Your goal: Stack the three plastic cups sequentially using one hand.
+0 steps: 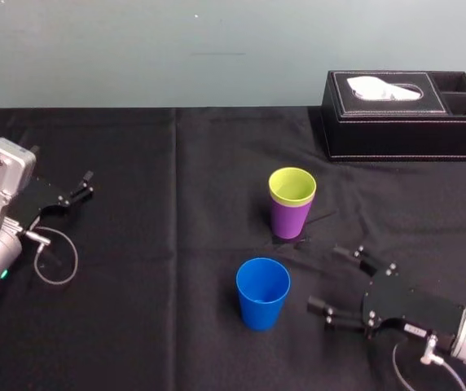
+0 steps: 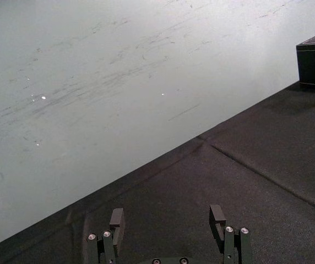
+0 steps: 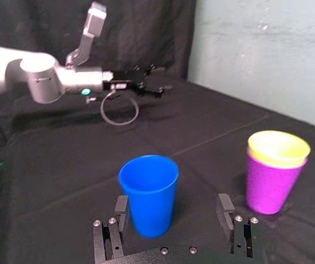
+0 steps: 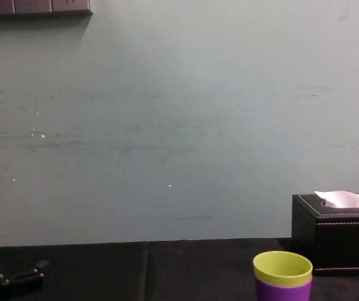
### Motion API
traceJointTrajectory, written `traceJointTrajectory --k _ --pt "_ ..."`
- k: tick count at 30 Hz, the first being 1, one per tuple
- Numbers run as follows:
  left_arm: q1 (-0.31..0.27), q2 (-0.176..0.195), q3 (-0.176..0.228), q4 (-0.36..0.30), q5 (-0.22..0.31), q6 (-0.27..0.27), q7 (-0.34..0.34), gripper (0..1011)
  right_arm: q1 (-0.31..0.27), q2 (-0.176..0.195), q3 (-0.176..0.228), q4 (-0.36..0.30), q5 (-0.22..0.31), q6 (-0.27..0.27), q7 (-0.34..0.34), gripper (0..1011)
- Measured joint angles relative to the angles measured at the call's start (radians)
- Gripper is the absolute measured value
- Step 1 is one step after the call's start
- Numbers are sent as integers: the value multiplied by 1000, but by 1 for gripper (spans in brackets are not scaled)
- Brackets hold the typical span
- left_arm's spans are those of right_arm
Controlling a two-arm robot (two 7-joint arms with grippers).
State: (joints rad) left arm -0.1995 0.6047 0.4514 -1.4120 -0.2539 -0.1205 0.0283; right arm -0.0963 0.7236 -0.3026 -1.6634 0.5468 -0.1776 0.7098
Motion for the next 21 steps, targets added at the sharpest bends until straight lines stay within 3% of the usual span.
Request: traceJointTrajectory --k 13,21 --pt "0 0 0 0 0 0 0 1011 46 -12 -82 47 -30 10 30 1003" --pt "0 0 0 0 0 0 0 1011 81 -28 -109 63 -36 23 30 1002"
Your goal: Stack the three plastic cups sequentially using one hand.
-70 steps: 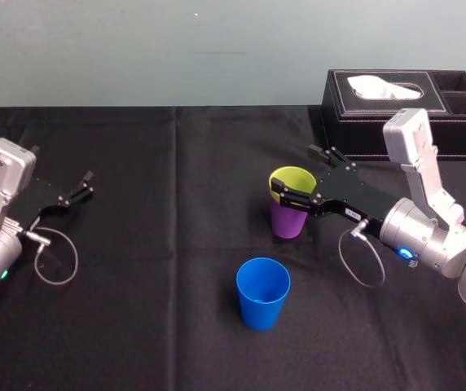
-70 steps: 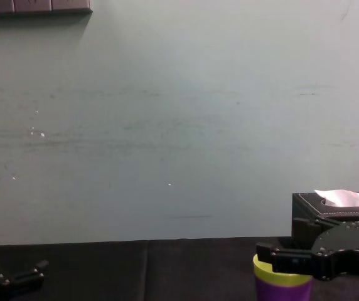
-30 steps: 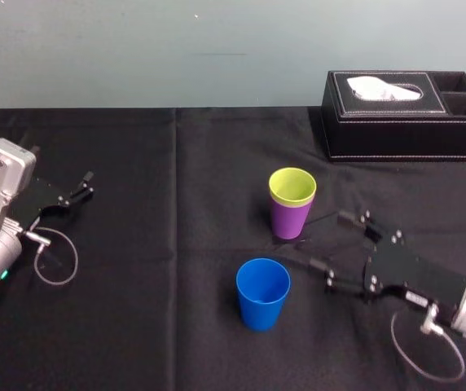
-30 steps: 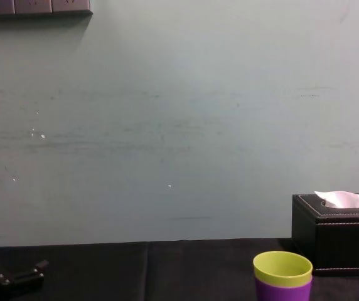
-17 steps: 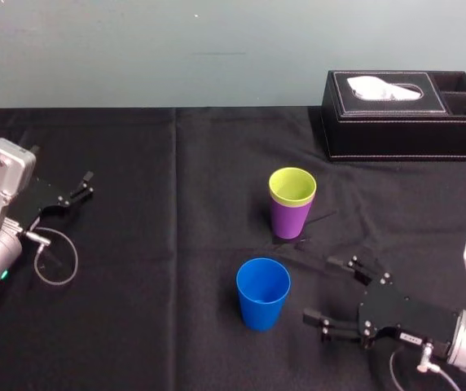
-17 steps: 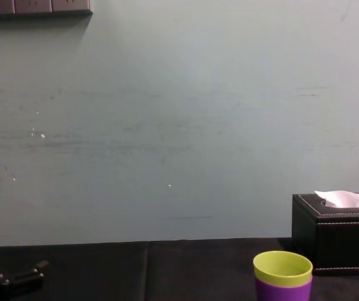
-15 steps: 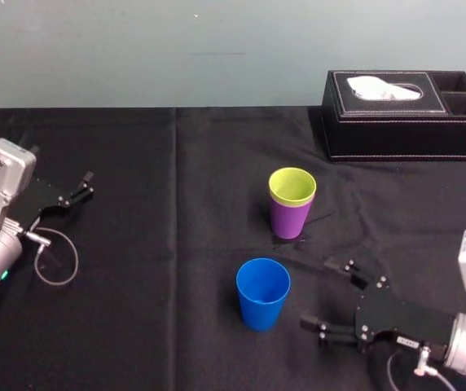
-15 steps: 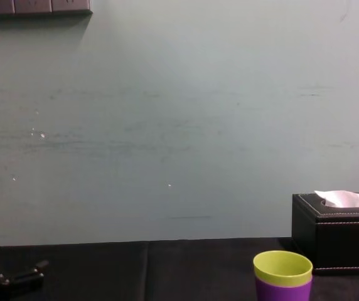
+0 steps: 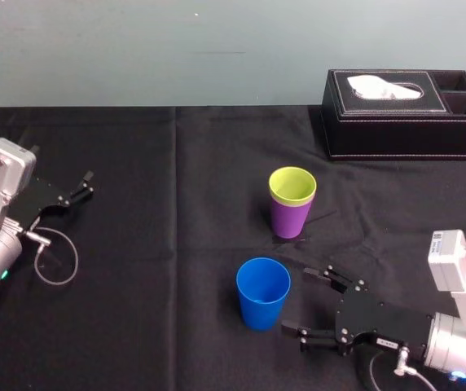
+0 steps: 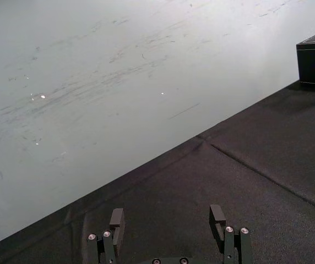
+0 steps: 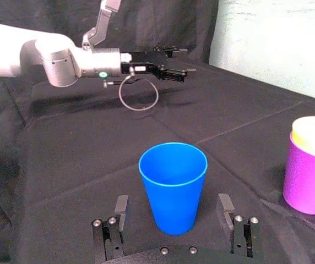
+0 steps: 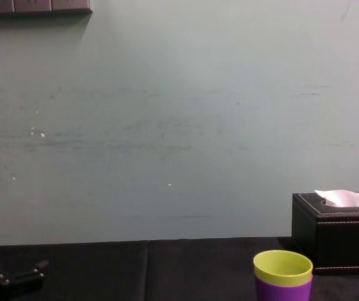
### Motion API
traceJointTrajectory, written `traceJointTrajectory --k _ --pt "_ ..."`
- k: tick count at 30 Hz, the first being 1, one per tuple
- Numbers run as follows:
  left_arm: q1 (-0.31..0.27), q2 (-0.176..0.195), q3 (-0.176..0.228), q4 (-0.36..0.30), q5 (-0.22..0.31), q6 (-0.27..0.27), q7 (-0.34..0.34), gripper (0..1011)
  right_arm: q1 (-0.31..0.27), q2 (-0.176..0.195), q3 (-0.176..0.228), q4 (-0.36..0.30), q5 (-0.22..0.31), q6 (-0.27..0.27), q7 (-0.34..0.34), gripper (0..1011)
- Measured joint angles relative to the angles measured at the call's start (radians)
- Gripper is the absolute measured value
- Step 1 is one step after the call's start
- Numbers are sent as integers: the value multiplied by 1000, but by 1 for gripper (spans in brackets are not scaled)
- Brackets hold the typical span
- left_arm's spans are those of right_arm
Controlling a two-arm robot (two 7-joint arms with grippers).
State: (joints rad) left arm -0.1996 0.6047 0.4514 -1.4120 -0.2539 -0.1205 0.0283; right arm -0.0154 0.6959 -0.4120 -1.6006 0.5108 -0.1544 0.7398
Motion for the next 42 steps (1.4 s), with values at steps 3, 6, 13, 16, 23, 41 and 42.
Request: traceJointTrajectory --k 3,6,13,16,23,41,42 --pt "0 0 0 0 0 0 0 1011 17 -8 -13 9 -5 4 0 1002" --pt "0 0 0 0 0 0 0 1011 38 -19 -28 25 -13 12 0 1002" --pt "0 0 0 0 0 0 0 1011 77 -43 -61 55 -29 25 -1 1002" --pt "0 0 0 0 0 0 0 1011 95 -54 -72 70 -33 31 -1 1002" --pt "0 0 0 0 0 0 0 1011 137 -79 -94 98 -36 43 -1 1002" --pt "0 0 0 0 0 0 0 1011 177 -106 -120 121 -29 55 11 999" --pt "0 0 0 0 0 0 0 1011 176 -105 -119 121 -29 55 11 970"
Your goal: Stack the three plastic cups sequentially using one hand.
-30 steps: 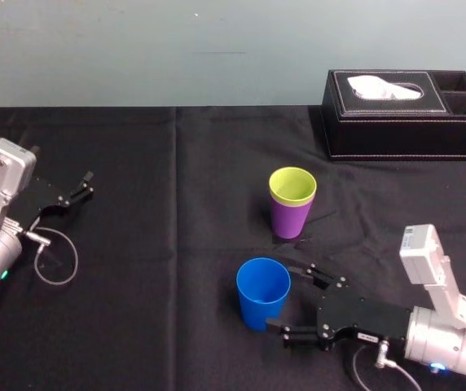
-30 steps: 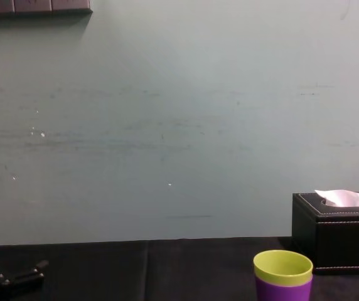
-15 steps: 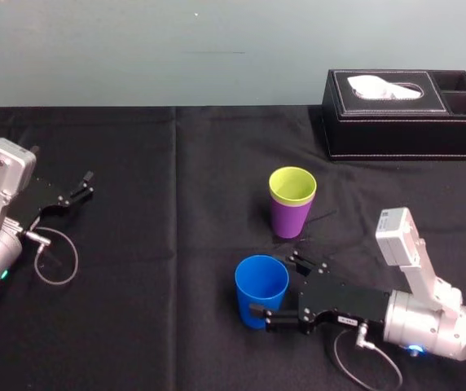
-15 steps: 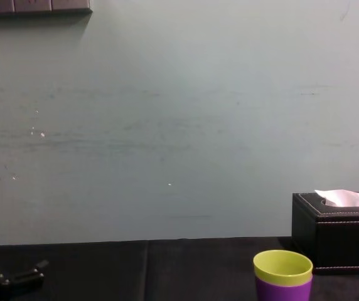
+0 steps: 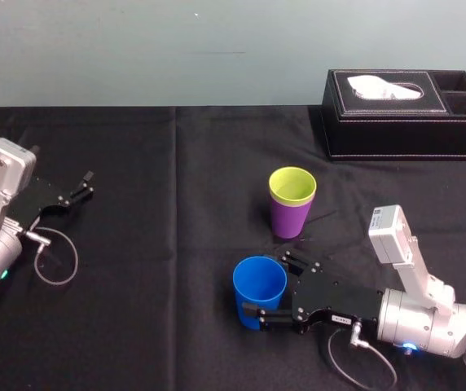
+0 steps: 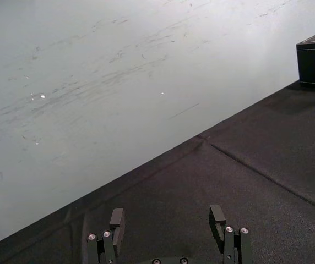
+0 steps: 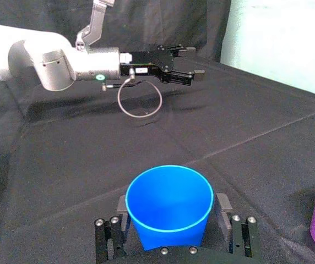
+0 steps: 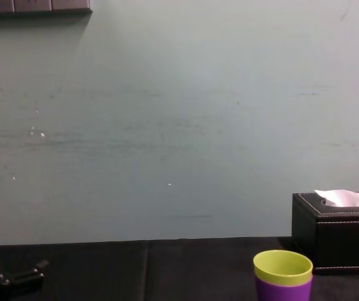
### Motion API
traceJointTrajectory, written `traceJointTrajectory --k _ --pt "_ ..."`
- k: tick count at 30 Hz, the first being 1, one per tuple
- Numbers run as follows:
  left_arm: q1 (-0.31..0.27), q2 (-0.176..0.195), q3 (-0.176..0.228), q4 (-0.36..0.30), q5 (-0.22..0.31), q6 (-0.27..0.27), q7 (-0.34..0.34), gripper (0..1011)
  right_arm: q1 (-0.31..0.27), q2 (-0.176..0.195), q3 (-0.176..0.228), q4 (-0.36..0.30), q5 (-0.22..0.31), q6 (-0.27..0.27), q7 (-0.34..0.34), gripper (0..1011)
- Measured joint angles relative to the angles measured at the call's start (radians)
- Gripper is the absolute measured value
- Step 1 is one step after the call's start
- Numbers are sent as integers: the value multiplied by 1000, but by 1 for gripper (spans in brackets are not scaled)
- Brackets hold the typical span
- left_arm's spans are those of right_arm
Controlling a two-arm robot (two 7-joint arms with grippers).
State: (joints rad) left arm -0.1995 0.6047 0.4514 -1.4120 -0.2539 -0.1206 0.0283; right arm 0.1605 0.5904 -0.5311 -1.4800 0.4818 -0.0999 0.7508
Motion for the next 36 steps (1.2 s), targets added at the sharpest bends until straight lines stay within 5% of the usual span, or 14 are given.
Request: traceJointTrajectory --k 10,33,36 --pt "0 0 0 0 0 0 0 1011 -2 1 2 -1 1 -2 0 765" --pt "0 0 0 0 0 0 0 1012 -4 3 4 -2 1 -3 -1 718" --pt "0 0 0 0 0 0 0 1011 -21 15 7 -40 -2 -9 -19 718"
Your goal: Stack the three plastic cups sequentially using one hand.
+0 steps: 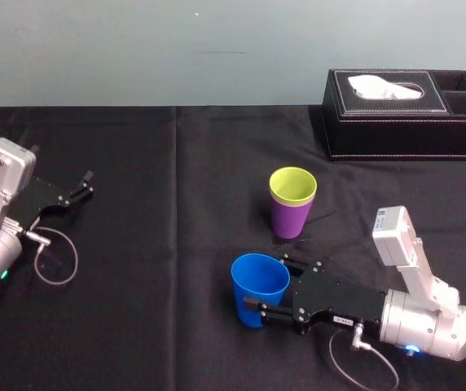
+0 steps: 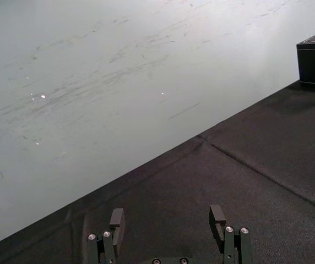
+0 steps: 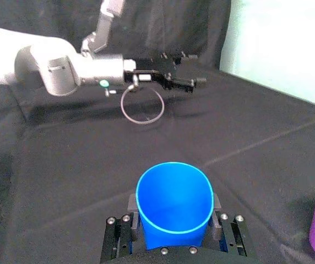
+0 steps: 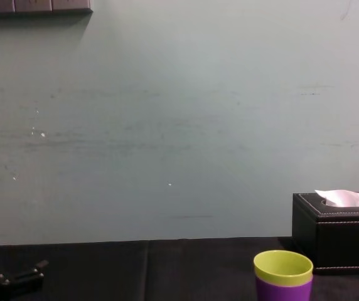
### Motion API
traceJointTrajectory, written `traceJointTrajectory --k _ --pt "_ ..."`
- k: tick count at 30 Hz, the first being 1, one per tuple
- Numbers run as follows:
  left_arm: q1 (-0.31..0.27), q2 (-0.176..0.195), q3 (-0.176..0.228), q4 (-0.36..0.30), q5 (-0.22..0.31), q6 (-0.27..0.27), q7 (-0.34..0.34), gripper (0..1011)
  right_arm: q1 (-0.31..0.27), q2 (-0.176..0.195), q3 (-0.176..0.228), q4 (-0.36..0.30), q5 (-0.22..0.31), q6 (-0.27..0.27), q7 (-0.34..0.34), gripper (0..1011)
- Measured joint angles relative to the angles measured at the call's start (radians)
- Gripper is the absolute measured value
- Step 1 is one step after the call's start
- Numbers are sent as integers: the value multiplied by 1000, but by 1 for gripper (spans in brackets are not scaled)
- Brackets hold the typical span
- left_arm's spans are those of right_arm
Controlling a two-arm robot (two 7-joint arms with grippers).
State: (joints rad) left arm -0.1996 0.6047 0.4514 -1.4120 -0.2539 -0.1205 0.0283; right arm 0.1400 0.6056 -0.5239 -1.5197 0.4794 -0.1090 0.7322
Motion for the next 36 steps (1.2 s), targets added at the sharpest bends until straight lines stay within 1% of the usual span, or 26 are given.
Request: traceJointTrajectory --k 1,4,5,7,8,9,10,14,15,18,21,23,28,30,31,34,36 --pt "0 0 0 0 0 0 0 1011 -13 10 5 -29 -1 -1 -11 718" --pt "0 0 0 0 0 0 0 1011 -36 29 16 -83 -1 8 -35 718" --pt "0 0 0 0 0 0 0 1012 -52 45 27 -126 -1 28 -56 718" --pt "0 0 0 0 0 0 0 1011 -68 61 40 -169 0 61 -87 718" --pt "0 0 0 0 0 0 0 1012 -80 73 53 -203 6 93 -112 718" --pt "0 0 0 0 0 0 0 1011 -88 80 61 -223 10 110 -123 718" --pt "0 0 0 0 0 0 0 1011 -101 92 77 -255 19 137 -147 718" --pt "0 0 0 0 0 0 0 1011 -120 114 110 -314 37 183 -184 718" --pt "0 0 0 0 0 0 0 1011 -125 124 125 -338 44 204 -199 718" --pt "0 0 0 0 0 0 0 1012 -126 136 152 -367 58 237 -223 718" --pt "0 0 0 0 0 0 0 1011 -118 140 172 -375 72 261 -240 718" --pt "0 0 0 0 0 0 0 1011 -111 140 179 -375 78 268 -244 718" --pt "0 0 0 0 0 0 0 1011 -73 126 191 -345 89 275 -253 718" --pt "0 0 0 0 0 0 0 1011 -53 117 192 -329 91 275 -254 718" --pt "0 0 0 0 0 0 0 1011 -53 117 192 -329 91 275 -254 718" --pt "0 0 0 0 0 0 0 1011 -14 99 185 -296 92 277 -255 718" --pt "0 0 0 0 0 0 0 1011 3 91 180 -280 91 278 -255 718"
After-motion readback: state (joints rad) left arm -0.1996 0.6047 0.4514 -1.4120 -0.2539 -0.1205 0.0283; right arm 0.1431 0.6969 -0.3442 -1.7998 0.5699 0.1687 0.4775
